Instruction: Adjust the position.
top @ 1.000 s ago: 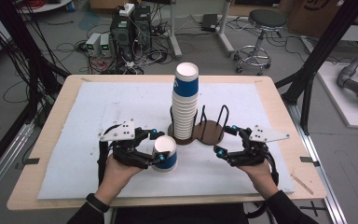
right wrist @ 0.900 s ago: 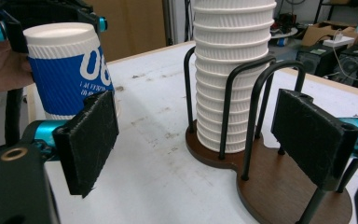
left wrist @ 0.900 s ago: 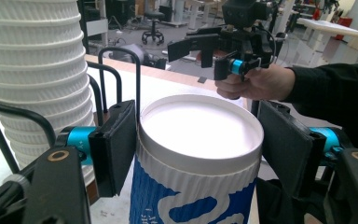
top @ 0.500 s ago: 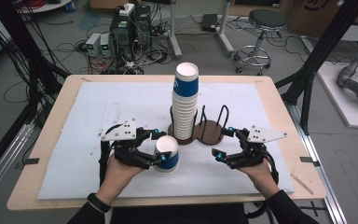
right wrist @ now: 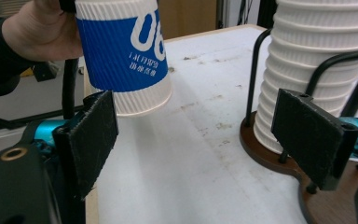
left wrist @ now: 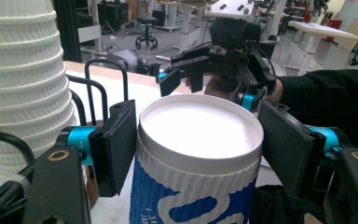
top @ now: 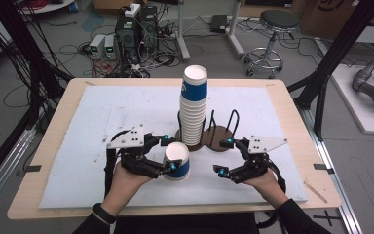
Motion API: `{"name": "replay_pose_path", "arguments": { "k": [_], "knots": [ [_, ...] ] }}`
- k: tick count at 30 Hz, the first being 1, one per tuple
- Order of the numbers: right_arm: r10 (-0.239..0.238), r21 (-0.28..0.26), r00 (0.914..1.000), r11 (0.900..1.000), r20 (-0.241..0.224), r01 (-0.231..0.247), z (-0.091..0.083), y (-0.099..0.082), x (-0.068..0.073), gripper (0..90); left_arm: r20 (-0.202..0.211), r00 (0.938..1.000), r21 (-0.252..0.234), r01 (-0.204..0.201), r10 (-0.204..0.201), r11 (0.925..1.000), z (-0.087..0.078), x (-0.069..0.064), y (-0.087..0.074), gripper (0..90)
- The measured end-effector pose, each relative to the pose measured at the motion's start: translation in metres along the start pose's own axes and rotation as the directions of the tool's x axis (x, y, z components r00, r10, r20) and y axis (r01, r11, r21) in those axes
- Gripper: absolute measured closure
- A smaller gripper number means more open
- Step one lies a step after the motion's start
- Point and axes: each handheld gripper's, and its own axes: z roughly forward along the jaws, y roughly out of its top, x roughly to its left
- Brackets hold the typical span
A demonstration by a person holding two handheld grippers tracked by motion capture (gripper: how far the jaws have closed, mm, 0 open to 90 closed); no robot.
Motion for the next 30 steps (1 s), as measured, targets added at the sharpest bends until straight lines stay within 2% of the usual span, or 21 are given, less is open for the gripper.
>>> {"name": "replay_pose_path", "arguments": {
  "k": [5, 13, 19, 21, 30],
  "knots": [
    [0.000, 0.017, 0.9997, 0.9999, -0.023, 0.000, 0.008, -0.001, 0.001, 15.2, 0.007, 0.9999, -0.003, 0.007, -0.007, 1.0000, 0.002, 0.000, -0.001, 30.4],
    [0.002, 0.029, 0.9981, 0.9996, -0.061, 0.000, 0.022, -0.001, 0.007, 15.1, 0.013, 0.9994, -0.039, 0.032, -0.032, 0.9987, 0.004, -0.001, -0.002, 30.4],
    [0.012, 0.018, 0.9941, 0.9998, -0.107, -0.010, 0.035, -0.001, 0.012, 15.1, 0.020, 0.9993, -0.047, 0.034, -0.033, 0.9983, 0.009, -0.002, -0.003, 30.4],
    [0.022, 0.025, 0.9922, 0.9995, -0.123, -0.019, 0.037, -0.001, 0.013, 15.1, 0.011, 0.9992, -0.045, 0.039, -0.038, 0.9982, 0.011, -0.002, -0.003, 30.5],
    [0.016, 0.033, 0.9894, 0.9994, -0.144, -0.012, 0.048, -0.002, 0.021, 15.1, 0.019, 0.9985, -0.064, 0.053, -0.052, 0.9965, 0.017, -0.003, -0.005, 30.4]
  ]
}}
